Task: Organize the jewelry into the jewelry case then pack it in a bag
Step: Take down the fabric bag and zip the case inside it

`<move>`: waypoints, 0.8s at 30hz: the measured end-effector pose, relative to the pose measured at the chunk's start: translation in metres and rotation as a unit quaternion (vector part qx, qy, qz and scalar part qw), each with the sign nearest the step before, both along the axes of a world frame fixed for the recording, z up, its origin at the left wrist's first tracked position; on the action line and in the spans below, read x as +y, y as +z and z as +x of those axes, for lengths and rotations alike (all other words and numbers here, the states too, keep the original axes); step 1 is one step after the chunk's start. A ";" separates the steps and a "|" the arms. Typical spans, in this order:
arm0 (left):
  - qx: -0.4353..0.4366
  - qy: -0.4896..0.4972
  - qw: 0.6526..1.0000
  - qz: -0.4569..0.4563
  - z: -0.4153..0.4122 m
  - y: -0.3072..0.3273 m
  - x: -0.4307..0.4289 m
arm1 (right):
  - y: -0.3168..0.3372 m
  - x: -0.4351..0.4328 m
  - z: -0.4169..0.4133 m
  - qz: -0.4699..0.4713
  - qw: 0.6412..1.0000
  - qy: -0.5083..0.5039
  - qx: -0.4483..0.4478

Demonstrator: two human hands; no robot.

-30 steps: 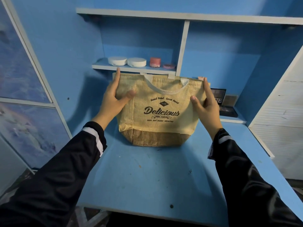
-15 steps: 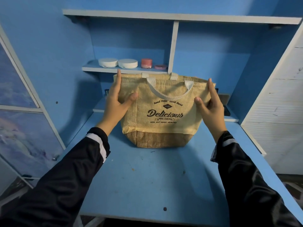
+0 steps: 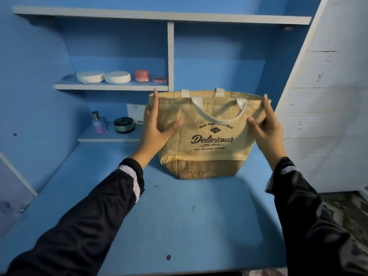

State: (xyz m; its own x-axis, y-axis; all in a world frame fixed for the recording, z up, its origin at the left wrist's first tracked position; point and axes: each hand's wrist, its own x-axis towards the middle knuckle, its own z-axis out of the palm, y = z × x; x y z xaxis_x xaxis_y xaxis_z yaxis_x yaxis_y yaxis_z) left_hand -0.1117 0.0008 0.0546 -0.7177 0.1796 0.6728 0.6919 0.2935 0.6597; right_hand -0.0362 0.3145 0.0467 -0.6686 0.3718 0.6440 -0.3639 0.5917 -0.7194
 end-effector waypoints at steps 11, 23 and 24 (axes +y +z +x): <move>0.001 -0.019 1.000 0.007 -0.008 -0.003 0.070 | 0.009 0.068 0.003 0.038 0.998 -0.044 -0.006; 0.025 -0.009 1.000 0.015 -0.013 -0.010 0.098 | -0.003 0.072 -0.009 0.052 0.998 -0.032 -0.002; 0.026 -0.013 0.999 0.016 -0.012 -0.012 0.097 | -0.007 0.069 -0.008 0.050 0.998 -0.035 -0.002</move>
State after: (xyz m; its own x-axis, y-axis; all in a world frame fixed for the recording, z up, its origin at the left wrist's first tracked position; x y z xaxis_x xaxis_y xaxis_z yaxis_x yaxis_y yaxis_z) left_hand -0.1235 0.0980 0.0423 -0.6776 0.1754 0.7142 0.7321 0.2539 0.6321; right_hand -0.0441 0.3835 0.0399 -0.6455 0.3519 0.6778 -0.3162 0.6847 -0.6567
